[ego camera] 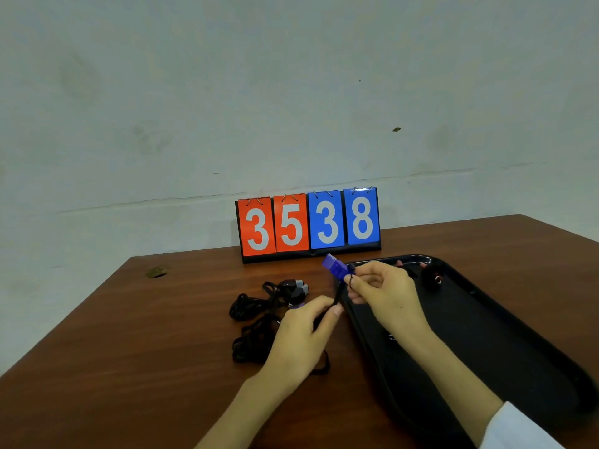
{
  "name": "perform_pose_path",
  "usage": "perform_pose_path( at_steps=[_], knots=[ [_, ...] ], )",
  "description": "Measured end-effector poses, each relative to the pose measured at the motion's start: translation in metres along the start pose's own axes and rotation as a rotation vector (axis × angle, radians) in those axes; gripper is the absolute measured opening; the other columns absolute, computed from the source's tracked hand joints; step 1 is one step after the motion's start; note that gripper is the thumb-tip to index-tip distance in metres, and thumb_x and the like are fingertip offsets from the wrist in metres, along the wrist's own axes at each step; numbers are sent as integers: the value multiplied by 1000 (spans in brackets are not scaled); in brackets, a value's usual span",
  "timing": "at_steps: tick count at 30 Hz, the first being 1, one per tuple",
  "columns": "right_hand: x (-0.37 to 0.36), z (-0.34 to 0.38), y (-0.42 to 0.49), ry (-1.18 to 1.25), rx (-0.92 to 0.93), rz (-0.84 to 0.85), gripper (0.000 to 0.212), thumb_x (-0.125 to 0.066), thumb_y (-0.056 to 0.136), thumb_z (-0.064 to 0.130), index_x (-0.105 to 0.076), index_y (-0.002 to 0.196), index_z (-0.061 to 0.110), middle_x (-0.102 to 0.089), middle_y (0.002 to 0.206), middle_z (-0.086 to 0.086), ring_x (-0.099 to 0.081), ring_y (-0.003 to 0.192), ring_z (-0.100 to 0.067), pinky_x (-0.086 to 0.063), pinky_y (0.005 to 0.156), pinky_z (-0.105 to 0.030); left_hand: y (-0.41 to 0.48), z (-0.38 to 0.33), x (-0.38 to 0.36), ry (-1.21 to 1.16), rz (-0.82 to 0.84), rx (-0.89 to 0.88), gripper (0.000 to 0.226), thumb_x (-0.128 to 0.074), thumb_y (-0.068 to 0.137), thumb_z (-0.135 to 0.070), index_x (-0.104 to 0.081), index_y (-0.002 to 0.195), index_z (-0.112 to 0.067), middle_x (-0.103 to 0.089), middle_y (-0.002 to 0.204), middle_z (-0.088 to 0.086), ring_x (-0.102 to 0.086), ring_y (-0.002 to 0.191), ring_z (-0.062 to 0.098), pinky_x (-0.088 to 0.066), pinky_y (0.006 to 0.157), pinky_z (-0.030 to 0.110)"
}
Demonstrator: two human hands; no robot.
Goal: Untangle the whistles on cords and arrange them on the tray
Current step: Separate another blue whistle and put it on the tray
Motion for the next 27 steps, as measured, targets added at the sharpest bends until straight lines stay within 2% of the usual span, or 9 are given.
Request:
perform_pose_path(
  at_steps=[4, 7, 12, 14, 17, 21, 25, 27],
  knots=[
    [0, 0, -1, -274, 132, -46, 16, -65, 84, 16, -63, 100, 18, -65, 88, 8, -62, 79, -3, -51, 74, -18, 1, 0, 6, -1, -40, 24, 16, -53, 93, -34, -67, 94, -26, -65, 76, -10, -60, 72, 0, -47, 66, 18],
    [-1, 3, -2, -456, 241, -24, 20, -65, 85, 18, -63, 104, 16, -66, 95, 5, -55, 81, 0, -43, 71, -10, 3, 0, 11, 38, -76, 18, 12, -58, 91, -30, -67, 91, -23, -67, 83, -11, -59, 85, -4, -45, 75, 10],
    [-2, 3, -2, -587, 283, 139, 24, -63, 86, 19, -63, 110, 18, -67, 104, 1, -56, 87, -1, -46, 83, -16, 5, 3, 18, 78, -114, 14, 8, -62, 88, -29, -67, 89, -22, -67, 84, -10, -59, 85, -3, -45, 77, 11],
    [-5, 2, -2, -618, 287, 230, 23, -64, 86, 20, -64, 108, 19, -67, 103, 2, -57, 83, 0, -48, 82, -16, 6, 4, 20, 85, -124, 8, 9, -62, 88, -29, -67, 90, -21, -67, 84, -10, -59, 83, -1, -47, 75, 14],
    [-9, 1, -4, -580, 241, 386, 20, -65, 85, 17, -66, 104, 19, -67, 92, 5, -61, 78, -1, -53, 79, -20, 6, 3, 21, 117, -120, -20, 11, -63, 87, -30, -68, 88, -21, -66, 81, -10, -58, 83, 0, -47, 73, 15],
    [-15, 2, -11, -455, 205, 531, 15, -66, 84, 13, -69, 98, 14, -66, 76, 7, -66, 68, -3, -54, 67, -15, 8, 7, 24, 159, -97, -29, 9, -66, 84, -31, -69, 83, -23, -66, 80, -10, -58, 83, 0, -45, 74, 13],
    [-16, 7, -13, -295, 124, 609, 13, -64, 84, 10, -69, 95, 13, -68, 76, 3, -68, 70, -7, -55, 65, -17, 13, 12, 33, 45, -59, 93, 13, -69, 81, -28, -66, 70, -32, -67, 74, -13, -60, 78, -5, -42, 73, 4],
    [-15, 9, -14, -213, 95, 654, 12, -64, 84, 9, -69, 94, 12, -70, 79, -2, -69, 72, -11, -56, 67, -21, 15, 12, 36, -72, -28, 171, 16, -68, 82, -26, -67, 67, -27, -65, 64, -13, -60, 65, -5, -43, 64, 5]
  ],
)
Point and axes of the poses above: each hand's wrist, its own y-axis towards the middle knuckle, its own x-axis out of the back of the hand, z = x × y, the point moved 4 cm from there along y, towards the middle knuckle
